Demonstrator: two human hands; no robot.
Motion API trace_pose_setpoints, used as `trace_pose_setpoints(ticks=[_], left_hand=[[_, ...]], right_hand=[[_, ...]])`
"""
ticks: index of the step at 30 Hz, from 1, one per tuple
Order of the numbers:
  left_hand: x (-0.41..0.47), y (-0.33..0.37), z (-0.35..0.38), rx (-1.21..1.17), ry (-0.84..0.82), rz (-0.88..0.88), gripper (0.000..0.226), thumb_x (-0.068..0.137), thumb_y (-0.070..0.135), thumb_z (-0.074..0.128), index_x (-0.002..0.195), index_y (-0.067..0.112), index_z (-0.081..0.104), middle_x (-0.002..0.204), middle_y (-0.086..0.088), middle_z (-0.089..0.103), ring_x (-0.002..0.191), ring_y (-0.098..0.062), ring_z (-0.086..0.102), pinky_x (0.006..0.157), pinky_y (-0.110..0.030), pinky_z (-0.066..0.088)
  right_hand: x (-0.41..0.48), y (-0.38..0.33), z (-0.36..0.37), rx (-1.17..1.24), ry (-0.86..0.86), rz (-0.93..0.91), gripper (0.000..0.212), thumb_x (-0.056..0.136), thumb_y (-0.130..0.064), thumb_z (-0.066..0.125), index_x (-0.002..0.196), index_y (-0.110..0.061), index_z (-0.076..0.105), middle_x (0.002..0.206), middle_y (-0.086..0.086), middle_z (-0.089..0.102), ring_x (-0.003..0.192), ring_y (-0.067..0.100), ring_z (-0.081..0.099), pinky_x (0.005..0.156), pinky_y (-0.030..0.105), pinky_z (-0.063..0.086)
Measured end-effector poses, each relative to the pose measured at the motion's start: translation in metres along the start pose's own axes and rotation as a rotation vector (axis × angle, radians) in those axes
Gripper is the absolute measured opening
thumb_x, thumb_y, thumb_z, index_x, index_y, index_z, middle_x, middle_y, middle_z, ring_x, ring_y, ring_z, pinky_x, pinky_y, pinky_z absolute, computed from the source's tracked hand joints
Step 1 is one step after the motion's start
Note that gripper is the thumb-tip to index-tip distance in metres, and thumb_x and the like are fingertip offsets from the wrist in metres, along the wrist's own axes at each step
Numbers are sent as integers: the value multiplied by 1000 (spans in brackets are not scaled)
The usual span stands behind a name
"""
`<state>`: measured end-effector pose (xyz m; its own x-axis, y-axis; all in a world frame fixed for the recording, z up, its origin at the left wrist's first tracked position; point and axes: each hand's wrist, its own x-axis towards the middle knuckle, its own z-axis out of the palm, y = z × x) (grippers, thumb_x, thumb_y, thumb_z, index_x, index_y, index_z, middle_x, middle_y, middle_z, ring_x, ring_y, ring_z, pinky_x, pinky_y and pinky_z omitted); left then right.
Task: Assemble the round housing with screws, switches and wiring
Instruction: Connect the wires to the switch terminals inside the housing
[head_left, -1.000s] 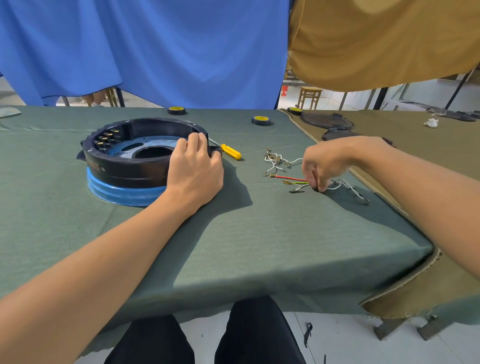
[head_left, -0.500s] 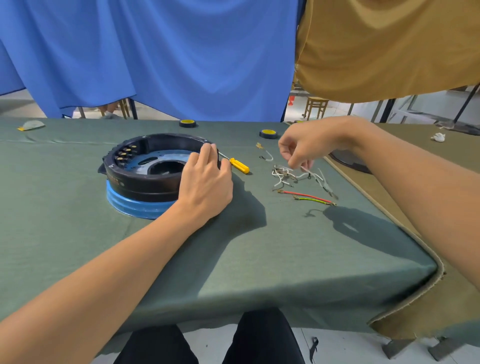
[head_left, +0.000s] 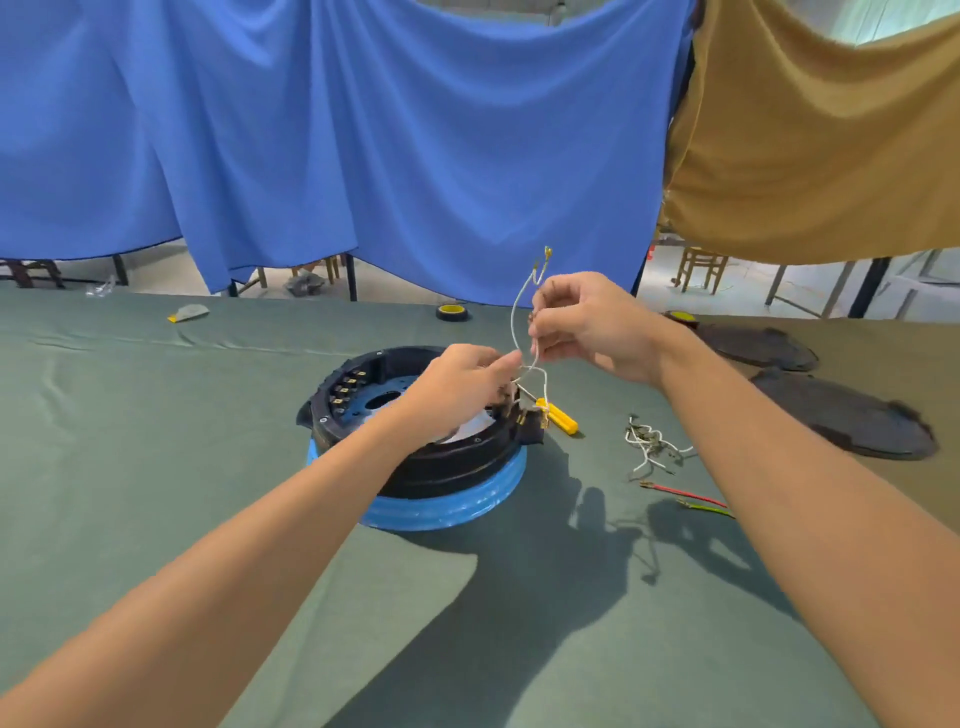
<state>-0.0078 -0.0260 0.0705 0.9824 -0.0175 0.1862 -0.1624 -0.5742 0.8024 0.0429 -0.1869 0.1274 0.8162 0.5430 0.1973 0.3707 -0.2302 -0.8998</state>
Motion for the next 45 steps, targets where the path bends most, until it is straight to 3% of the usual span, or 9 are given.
trace_pose_setpoints(ticks=[3,8,14,20,23,27,33,41,45], left_hand=[[7,-3,-17,-219,-64,-73,31,100,34,52,109,9,69,99,-4,74,87,-17,67,82,-30,47],[17,-20,-40,-466,-50,-121,16,97,12,58,105,3,70,78,-3,72,72,-14,69,70,-26,53],[28,-39,-62,-266,-26,-93,9,94,7,61,91,6,70,70,-3,71,65,-12,68,68,-23,58],[29,-53,-79,-203,-9,-111,14,97,8,57,88,8,68,82,-7,72,73,-15,68,71,-29,59],[27,-60,-83,-314,32,-151,15,98,6,54,87,6,64,80,-8,70,71,-18,70,62,-26,56],[29,-65,-84,-443,150,-192,15,100,6,50,89,5,61,78,-12,65,66,-22,70,59,-28,57],[37,-71,-86,-596,328,-243,16,102,6,45,91,4,57,77,-13,60,63,-22,71,56,-30,57],[39,-79,-86,-335,358,-207,14,101,9,49,90,11,58,79,-11,63,61,-21,72,55,-30,57],[35,-76,-85,-342,258,-193,15,101,10,50,90,11,60,80,-11,65,60,-20,72,50,-24,54]], right_hand=[[16,1,11,151,88,-10,24,87,10,56,75,-10,50,64,7,54,56,18,60,61,30,57],[38,8,27,294,248,22,23,87,7,59,76,-11,50,68,6,59,59,18,64,56,30,55],[53,22,52,-437,686,-317,10,81,-4,57,83,-13,54,82,-4,56,84,18,52,72,29,43],[74,14,58,-808,247,-376,23,95,-9,47,112,-13,62,99,-2,68,100,20,56,98,35,30],[80,16,58,-767,96,-257,18,98,-20,49,106,-17,64,84,-10,62,85,13,56,85,22,37],[85,22,58,-696,138,-238,17,98,-21,52,104,-15,67,65,-19,46,60,-5,45,54,5,32],[85,28,60,-744,94,-36,23,100,-30,46,120,-19,54,95,1,51,91,20,49,79,36,41],[78,16,66,-820,-187,41,17,99,-26,50,115,-23,57,70,-4,67,60,7,61,50,20,42],[81,17,73,-740,-160,74,36,99,-22,49,134,-21,43,94,0,70,74,12,67,66,27,53]])
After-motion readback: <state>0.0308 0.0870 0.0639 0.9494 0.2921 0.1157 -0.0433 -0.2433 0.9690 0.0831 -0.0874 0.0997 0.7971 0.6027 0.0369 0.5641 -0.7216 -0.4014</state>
